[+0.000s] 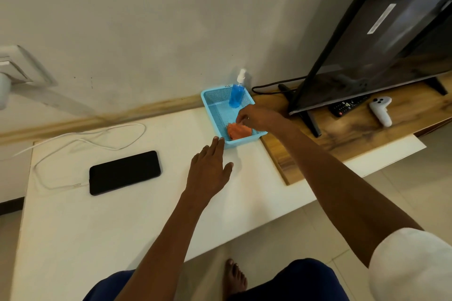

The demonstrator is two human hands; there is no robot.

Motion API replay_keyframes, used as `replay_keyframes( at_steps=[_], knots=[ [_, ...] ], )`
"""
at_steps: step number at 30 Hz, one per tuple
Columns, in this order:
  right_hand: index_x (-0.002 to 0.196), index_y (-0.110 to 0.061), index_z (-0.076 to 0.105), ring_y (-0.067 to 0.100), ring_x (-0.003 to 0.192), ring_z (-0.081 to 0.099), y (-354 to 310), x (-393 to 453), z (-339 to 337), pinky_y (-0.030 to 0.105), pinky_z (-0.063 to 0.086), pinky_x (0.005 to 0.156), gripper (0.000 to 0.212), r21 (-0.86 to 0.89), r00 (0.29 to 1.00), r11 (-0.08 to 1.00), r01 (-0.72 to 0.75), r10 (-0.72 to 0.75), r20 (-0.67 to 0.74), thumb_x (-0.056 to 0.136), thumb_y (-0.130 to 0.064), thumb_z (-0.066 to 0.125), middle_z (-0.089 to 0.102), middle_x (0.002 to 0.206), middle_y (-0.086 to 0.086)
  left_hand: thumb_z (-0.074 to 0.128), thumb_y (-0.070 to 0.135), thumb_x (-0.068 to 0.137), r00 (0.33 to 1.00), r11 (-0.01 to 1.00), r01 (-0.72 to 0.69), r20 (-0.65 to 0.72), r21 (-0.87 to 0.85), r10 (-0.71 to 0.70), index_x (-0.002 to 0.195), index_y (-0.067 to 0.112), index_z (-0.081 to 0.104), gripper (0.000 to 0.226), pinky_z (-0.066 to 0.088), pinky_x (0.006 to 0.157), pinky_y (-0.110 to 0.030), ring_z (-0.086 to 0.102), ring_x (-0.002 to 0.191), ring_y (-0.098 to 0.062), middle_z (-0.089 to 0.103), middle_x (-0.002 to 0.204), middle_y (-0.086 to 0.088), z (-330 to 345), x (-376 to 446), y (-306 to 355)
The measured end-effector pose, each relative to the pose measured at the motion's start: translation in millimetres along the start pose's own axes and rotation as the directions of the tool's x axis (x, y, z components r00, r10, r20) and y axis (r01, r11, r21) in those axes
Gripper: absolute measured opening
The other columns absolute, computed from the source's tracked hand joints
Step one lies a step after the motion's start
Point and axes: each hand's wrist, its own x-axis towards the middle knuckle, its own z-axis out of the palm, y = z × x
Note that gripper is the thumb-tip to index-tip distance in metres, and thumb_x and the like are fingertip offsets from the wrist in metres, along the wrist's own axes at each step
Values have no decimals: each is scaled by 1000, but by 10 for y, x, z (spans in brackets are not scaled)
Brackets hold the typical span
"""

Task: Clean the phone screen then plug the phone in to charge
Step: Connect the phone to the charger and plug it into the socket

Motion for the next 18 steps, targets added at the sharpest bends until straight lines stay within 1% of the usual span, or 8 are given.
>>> replay_keyframes(
  at_steps=[3,4,7,11,13,14,16,18],
  knots=[
    [130,-30,58,11,96,57,-32,41,99,18,39,70,34,-81,998,997,11,-6,57,96,-32,58,62,125,-4,45,46,100,1000,1000,-3,2,-1,3,157,16,13,72,31,117,-39,30,146,-23,15,165,-2,5,0,4],
    [131,-29,57,12,98,56,-54,64,134,21,40,74,35,-117,997,993,25,-16,77,97,-33,57,63,125,-3,45,46,100,1000,1000,-5,3,-1,5,158,17,12,72,31,117,-39,30,146,-23,15,165,-2,8,3,-6],
    [125,-22,60,10,86,52,-104,111,202,25,41,74,35,-144,996,988,48,-36,81,96,-40,53,65,115,1,44,47,100,1000,1000,-6,7,-6,6,158,18,12,71,30,117,-40,29,147,-23,13,166,-2,10,17,-41],
    [122,-21,59,13,91,56,-106,153,212,27,45,78,30,-111,995,994,-13,24,99,94,-33,58,63,107,-5,44,48,100,1000,1000,3,8,-14,-2,158,20,12,71,29,119,-40,27,148,-23,13,166,-1,23,27,-43],
    [109,-17,64,17,90,61,-129,190,203,27,47,76,21,-115,993,993,-19,32,112,94,-31,57,67,101,-2,44,48,100,1000,1000,8,10,-25,-8,158,20,12,72,28,119,-41,27,148,-23,13,166,-1,31,32,-37],
    [104,-16,64,19,89,62,-150,203,183,27,46,74,20,-101,993,995,-20,32,117,94,-31,57,67,98,1,44,48,100,1000,1000,9,10,-27,-9,158,20,13,72,29,119,-41,27,148,-23,13,166,-1,33,33,-37],
    [111,-14,64,18,92,61,-203,214,120,28,46,76,25,-3,993,999,-41,41,113,95,-32,58,66,102,2,45,47,100,1000,1000,9,11,-30,-9,158,20,13,71,28,119,-41,26,148,-24,12,166,-1,31,32,-38],
    [124,-14,60,17,95,61,-223,222,71,28,50,81,33,214,989,969,-119,96,113,94,-28,63,63,108,1,45,47,100,1000,999,13,14,-35,-12,158,21,13,71,28,119,-42,25,149,-24,12,166,-1,31,31,-43]
  ],
)
